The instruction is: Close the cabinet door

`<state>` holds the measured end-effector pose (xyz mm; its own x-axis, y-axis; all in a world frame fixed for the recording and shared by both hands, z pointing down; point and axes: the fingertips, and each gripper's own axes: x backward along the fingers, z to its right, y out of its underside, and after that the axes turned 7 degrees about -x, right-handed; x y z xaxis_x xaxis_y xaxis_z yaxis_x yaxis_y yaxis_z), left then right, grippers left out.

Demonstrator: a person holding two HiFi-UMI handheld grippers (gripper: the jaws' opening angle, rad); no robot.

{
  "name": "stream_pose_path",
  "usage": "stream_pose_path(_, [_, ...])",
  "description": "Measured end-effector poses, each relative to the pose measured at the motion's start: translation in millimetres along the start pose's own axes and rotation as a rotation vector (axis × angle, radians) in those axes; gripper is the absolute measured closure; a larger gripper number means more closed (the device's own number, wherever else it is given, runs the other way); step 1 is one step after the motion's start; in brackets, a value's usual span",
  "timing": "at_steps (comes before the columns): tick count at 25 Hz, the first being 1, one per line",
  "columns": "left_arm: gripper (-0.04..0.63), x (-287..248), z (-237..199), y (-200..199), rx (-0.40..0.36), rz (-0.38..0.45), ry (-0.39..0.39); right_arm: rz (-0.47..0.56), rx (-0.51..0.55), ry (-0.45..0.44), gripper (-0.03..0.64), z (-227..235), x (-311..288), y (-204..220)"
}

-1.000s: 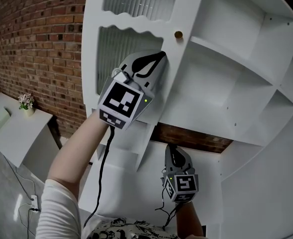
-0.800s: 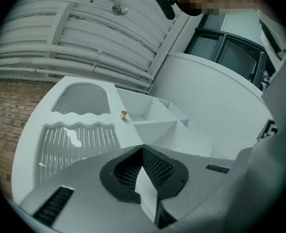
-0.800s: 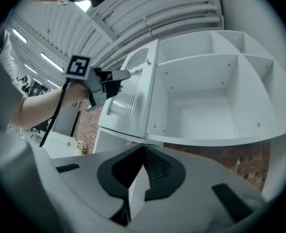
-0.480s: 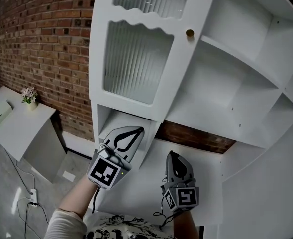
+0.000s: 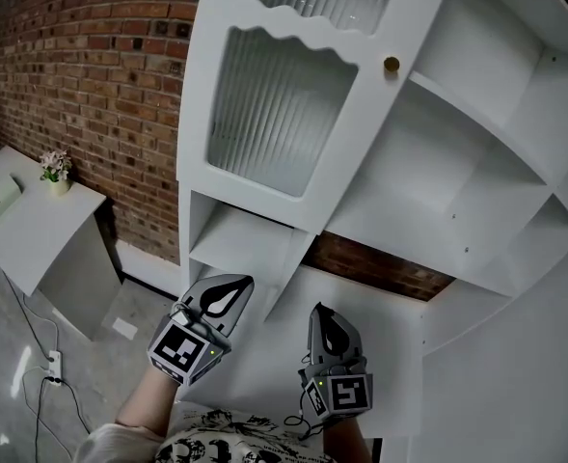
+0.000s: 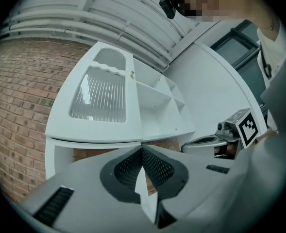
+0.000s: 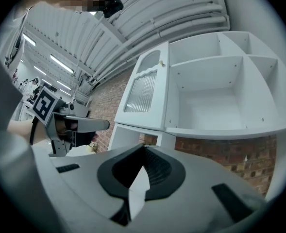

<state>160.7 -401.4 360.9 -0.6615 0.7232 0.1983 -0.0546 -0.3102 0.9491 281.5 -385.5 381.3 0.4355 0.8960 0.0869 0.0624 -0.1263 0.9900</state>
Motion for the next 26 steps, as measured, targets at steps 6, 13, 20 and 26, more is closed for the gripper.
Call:
stream_pose_path(6, [0.584,-4,0,-1,0.006,0.015,0.024,-0.033,0.0,-0.032,0.614,-6,-2,5])
stream_pose_path(13, [0.583,-7,10,16,0.063,-0.027,0.051,-0.019,-0.016,-0.03,0.614,-4,-3,2])
stream_pose_path(20, [0.583,-7,18,15,0.038,-0.041,0.062,-0.014,-0.008,-0.038,0.614,-9,-3,-5])
stream_pose_path(26, [0.583,-1,17,14,0.055,-0.024,0.058,-0.035,0.005,-0.043,0.614,-14,-1,-2])
